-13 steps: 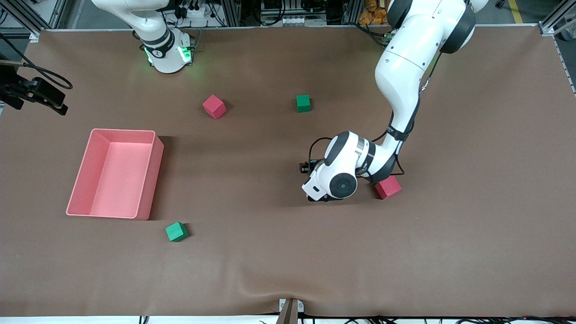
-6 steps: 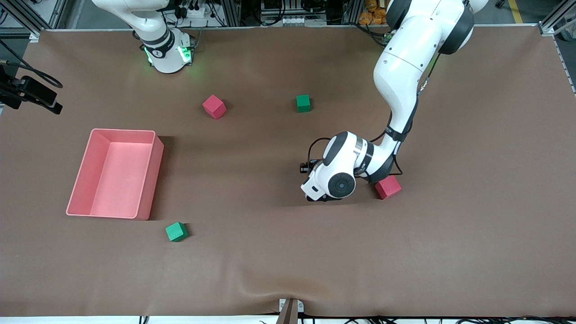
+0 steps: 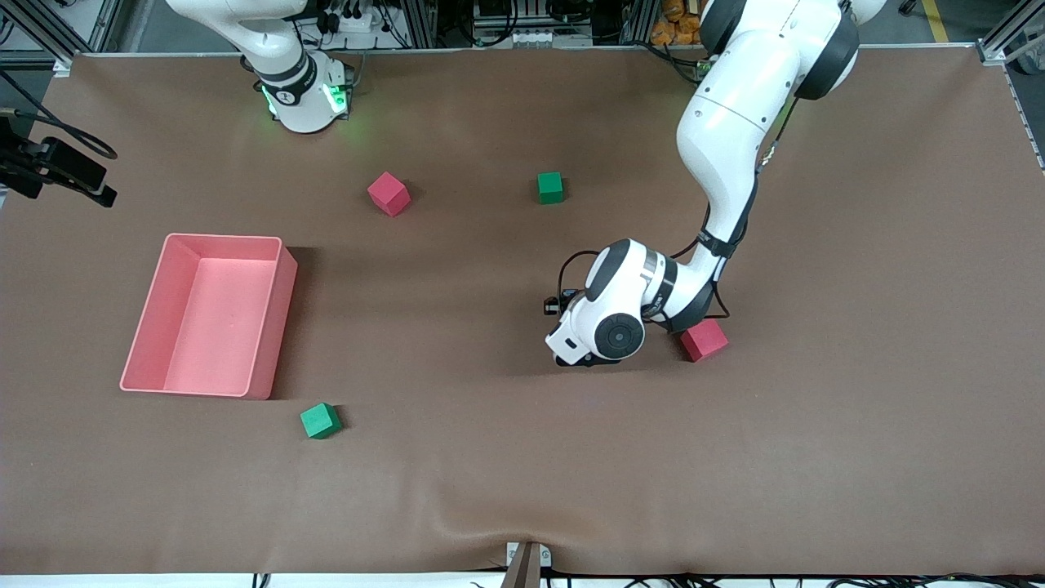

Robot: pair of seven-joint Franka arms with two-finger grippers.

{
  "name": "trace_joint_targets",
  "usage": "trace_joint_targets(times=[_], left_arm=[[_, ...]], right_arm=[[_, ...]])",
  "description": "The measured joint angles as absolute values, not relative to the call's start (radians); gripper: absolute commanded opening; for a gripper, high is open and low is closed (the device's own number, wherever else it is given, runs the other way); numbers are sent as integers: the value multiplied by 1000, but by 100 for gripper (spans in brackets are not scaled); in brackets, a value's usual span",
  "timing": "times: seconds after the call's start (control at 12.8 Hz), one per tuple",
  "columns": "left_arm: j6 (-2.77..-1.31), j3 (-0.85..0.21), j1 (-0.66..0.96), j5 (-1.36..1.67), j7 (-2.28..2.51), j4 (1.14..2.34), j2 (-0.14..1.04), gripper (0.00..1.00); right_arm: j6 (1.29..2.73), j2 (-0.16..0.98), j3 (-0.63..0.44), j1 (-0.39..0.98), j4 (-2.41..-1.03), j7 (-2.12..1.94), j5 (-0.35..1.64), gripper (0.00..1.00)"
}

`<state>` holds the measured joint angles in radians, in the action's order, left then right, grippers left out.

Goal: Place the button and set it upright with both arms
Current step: 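Lift the button with the left gripper and carry it toward the green cube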

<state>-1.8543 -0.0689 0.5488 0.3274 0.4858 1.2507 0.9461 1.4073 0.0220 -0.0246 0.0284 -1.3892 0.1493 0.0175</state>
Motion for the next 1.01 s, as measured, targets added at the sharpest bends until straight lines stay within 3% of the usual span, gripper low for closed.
trace_joint_targets(times=[0.31,0.62,1.01], left_arm=[[-1860,-66,598,316,644,1213,924,0],[-1862,-65,690,198,951,1203,807,0],[-1990,-60,864,-176,1330,1212,764,0]], right_arm=[[1407,22,-25,29,-1389,149,17,100],[1407,24,-35,27,-1389,149,17,100],[1400,37,-40,26,-1389,149,17,100]])
